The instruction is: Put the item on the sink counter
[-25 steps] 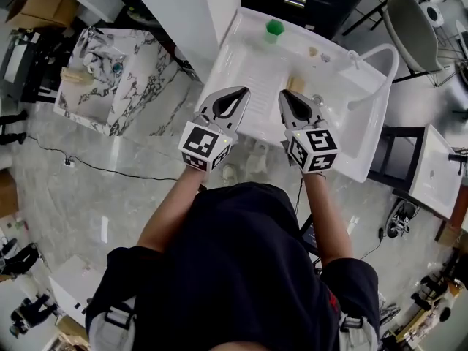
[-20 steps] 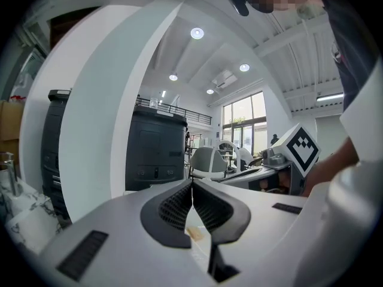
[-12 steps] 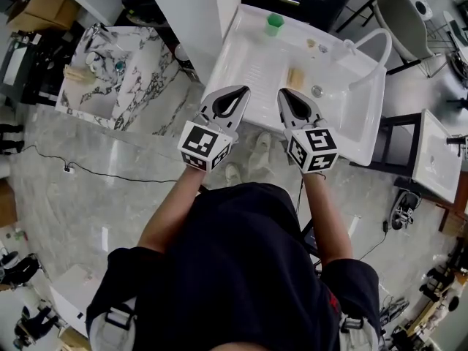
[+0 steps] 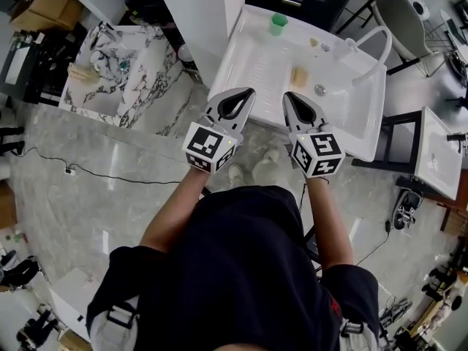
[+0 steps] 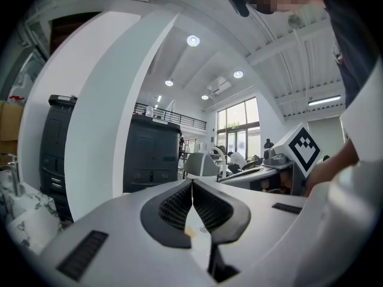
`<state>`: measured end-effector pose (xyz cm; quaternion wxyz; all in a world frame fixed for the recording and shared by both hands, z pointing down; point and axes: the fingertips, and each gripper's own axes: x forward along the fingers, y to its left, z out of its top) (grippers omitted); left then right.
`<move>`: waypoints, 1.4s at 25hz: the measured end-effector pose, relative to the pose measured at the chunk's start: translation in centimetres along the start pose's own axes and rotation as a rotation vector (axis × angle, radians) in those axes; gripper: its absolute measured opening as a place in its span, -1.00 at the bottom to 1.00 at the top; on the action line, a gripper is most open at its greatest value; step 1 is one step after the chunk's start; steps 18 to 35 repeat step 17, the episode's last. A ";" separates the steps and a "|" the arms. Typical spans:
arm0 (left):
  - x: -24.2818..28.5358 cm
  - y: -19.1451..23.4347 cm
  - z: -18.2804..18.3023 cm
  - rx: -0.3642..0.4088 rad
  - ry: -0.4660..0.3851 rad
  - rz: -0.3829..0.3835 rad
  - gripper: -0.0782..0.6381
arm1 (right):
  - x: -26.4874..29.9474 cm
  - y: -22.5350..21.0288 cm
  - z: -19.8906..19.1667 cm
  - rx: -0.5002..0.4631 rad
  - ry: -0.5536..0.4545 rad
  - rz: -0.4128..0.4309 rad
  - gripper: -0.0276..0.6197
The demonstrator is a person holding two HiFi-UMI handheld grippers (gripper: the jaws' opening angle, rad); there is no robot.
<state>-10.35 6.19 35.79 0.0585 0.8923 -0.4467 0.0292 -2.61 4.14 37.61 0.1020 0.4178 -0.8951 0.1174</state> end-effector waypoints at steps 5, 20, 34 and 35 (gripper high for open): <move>0.0 -0.3 0.4 0.025 -0.003 0.006 -0.74 | -0.3 0.2 0.3 -0.005 -0.005 0.002 -0.80; 0.9 -2.0 1.0 0.028 0.004 0.039 -0.74 | -2.0 -1.0 0.2 0.000 -0.011 0.029 -0.80; 0.9 -2.0 1.0 0.028 0.004 0.039 -0.74 | -2.0 -1.0 0.2 0.000 -0.011 0.029 -0.80; 0.9 -2.0 1.0 0.028 0.004 0.039 -0.74 | -2.0 -1.0 0.2 0.000 -0.011 0.029 -0.80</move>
